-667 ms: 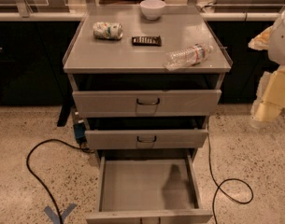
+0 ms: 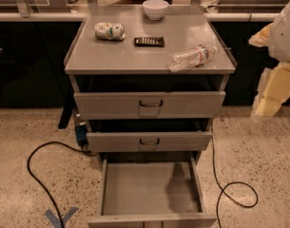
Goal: Place water bottle into bottom drawer
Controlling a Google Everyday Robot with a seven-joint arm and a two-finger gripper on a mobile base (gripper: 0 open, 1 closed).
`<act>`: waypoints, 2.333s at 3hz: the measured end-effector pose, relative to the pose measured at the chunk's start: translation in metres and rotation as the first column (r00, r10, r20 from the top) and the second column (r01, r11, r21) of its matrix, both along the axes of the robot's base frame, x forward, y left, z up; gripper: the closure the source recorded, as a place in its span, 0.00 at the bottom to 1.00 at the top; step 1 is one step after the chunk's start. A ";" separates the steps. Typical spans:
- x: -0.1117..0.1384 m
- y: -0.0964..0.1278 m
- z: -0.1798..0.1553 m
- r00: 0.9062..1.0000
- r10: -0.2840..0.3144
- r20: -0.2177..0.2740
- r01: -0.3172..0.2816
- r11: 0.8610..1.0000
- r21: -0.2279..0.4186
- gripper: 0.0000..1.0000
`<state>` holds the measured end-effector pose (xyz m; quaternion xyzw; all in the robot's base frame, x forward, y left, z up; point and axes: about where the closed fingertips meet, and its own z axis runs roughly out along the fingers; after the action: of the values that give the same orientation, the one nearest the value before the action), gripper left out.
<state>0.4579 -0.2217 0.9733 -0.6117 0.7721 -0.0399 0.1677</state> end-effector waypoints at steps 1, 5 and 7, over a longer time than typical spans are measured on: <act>0.040 -0.010 0.001 0.998 0.045 0.037 -0.044 0.999 -0.023 0.00; 0.197 -0.053 -0.008 0.981 0.126 0.147 -0.136 0.989 0.062 0.00; 0.210 -0.050 -0.001 0.975 0.126 0.185 -0.145 0.985 0.093 0.00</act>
Offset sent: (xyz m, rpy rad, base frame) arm 0.1593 -0.0408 0.0186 -0.0899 -0.1519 0.1438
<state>0.6683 -0.2712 0.9719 -0.6473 0.7114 -0.0419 0.2705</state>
